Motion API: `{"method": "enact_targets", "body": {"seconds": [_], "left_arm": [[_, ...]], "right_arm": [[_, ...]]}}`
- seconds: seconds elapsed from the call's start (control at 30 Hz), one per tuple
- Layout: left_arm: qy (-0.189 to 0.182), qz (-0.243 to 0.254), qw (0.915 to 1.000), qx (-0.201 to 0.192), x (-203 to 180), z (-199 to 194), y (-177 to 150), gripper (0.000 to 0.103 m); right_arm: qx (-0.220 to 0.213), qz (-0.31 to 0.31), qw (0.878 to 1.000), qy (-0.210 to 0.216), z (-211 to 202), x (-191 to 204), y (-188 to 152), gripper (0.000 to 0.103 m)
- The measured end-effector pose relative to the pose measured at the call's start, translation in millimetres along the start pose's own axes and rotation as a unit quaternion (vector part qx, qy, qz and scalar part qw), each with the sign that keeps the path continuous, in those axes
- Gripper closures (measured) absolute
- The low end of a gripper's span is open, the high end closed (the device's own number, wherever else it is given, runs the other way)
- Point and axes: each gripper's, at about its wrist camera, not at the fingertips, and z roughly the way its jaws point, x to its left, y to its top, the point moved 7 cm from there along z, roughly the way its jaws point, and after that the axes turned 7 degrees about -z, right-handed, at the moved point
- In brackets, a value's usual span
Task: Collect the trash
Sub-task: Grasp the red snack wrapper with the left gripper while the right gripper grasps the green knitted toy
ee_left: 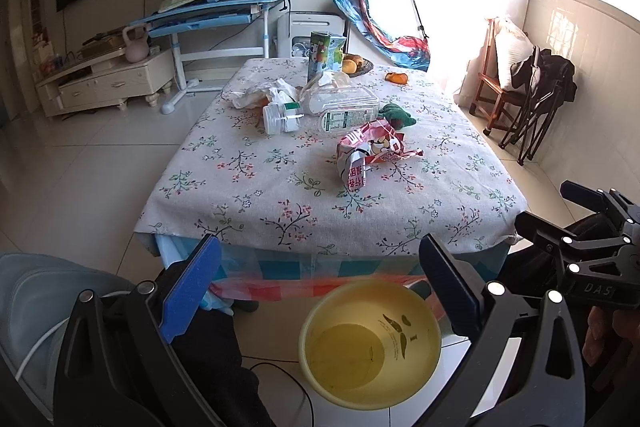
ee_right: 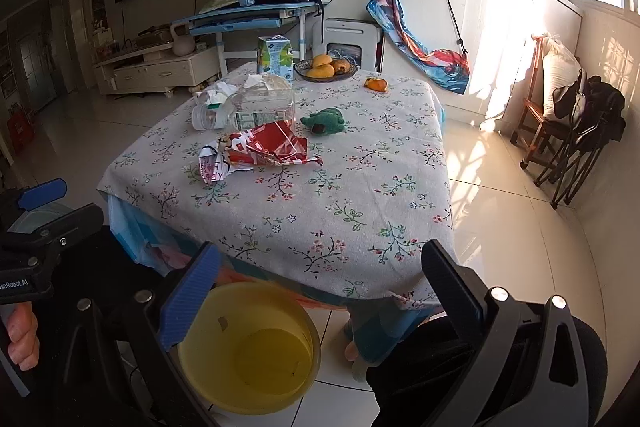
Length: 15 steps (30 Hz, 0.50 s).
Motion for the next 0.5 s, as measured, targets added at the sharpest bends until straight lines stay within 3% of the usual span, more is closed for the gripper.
{"method": "enact_targets", "body": {"seconds": [0.1, 0.33, 0.5], "left_arm": [[0.001, 0.001, 1.0000, -0.005, -4, 23, 17, 0.007], [-0.027, -0.058, 0.9978, 0.020, -5, 95, 67, 0.007], [-0.014, -0.020, 0.9981, 0.057, -22, 156, 71, 0.007]], "right_arm": [[0.011, 0.000, 1.000, -0.001, 14, -12, 10, 0.006], [0.032, 0.026, 0.999, 0.016, 57, -44, 39, 0.006], [0.038, 0.046, 0.998, 0.033, 86, -55, 65, 0.006]]}}
